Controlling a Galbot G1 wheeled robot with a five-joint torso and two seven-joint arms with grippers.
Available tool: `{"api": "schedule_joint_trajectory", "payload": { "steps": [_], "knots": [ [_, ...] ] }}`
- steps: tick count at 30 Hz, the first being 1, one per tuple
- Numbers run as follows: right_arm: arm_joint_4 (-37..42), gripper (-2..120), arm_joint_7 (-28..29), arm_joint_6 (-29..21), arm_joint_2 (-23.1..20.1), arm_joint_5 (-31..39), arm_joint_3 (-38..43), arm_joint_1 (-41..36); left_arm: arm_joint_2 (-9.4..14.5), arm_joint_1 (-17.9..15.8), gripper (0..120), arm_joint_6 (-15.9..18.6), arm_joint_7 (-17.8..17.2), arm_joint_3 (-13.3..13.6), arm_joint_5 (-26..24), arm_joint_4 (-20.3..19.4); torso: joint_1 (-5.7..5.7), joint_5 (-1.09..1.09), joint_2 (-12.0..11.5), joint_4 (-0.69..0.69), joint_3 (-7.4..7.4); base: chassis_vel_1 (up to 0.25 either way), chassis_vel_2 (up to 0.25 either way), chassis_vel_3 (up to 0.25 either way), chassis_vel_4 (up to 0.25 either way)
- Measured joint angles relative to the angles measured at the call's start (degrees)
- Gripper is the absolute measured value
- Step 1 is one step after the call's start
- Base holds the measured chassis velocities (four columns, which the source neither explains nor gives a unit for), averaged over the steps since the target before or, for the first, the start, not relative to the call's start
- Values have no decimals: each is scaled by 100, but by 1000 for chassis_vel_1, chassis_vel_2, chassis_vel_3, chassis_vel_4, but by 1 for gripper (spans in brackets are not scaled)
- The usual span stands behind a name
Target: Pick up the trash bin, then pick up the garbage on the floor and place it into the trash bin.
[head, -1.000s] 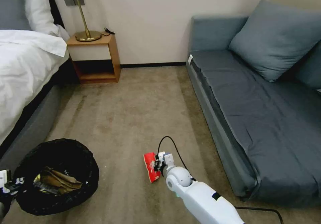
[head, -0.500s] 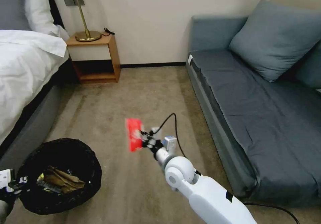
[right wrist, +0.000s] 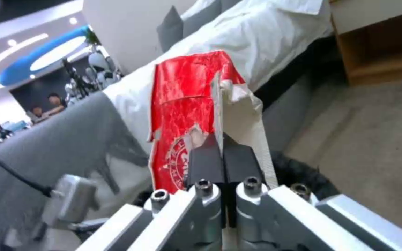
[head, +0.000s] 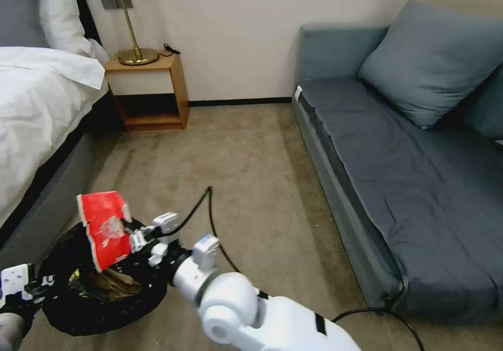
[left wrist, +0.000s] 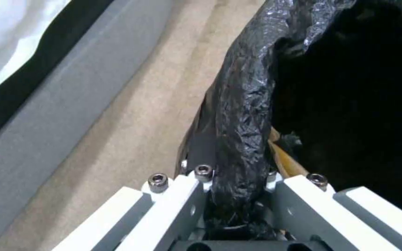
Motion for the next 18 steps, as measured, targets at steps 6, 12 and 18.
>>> {"api": "schedule_joint_trajectory", "payload": {
  "steps": [6, 12, 18],
  "knots": [
    [-153, 0, 4, 3, 30, -87, -6, -14, -26, 28, 3, 3, 4, -1, -1, -32, 0, 0, 0, 0, 0, 0, 0, 0, 0],
    [-203, 3, 21, 3, -26, -142, 22, -35, -22, 12, 3, 10, 9, 14, -7, -53, 0, 0, 0, -1, 0, 0, 0, 0, 0],
    [-247, 29, -104, -5, -113, -387, 20, -66, -9, 2, 3, 16, 9, 28, -19, -49, 0, 0, 0, -1, 0, 0, 0, 0, 0]
  ]
}}
